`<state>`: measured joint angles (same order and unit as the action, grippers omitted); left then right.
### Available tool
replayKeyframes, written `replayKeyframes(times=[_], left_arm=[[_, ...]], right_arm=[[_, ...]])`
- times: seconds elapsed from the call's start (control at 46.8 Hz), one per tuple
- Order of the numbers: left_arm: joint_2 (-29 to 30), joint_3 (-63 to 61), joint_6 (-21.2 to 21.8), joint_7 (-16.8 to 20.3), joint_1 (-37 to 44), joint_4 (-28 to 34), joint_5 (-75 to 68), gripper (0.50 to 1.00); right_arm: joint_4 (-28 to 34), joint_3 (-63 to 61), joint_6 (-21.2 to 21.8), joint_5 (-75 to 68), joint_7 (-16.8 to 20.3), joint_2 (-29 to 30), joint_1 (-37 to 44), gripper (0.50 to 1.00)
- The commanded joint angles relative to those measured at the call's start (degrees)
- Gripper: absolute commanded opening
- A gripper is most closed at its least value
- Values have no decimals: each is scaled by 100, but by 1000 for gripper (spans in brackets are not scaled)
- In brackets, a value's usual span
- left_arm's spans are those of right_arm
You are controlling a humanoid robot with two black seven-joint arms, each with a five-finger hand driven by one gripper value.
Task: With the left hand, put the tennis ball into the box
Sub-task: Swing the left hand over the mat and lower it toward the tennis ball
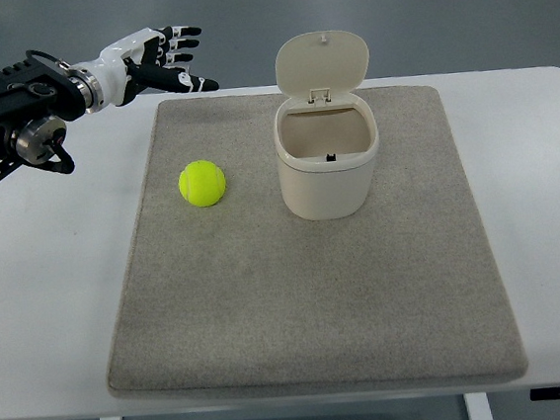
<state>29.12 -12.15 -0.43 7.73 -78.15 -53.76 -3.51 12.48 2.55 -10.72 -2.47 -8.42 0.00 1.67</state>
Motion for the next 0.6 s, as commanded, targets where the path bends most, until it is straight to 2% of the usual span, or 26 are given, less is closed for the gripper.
replayKeyframes(times=[0.0,0.192,0.577], left_arm=[[6,-199,8,0,-8,-56,-18,964],[15,-551,43,9,-96,-100,-430,941],[15,-657,122,44,-87,-373,-1002,943]], right_arm=[[0,0,0,1,-2,0,0,938],[0,0,0,1,7,0,0,938],[0,0,0,1,-2,0,0,938]])
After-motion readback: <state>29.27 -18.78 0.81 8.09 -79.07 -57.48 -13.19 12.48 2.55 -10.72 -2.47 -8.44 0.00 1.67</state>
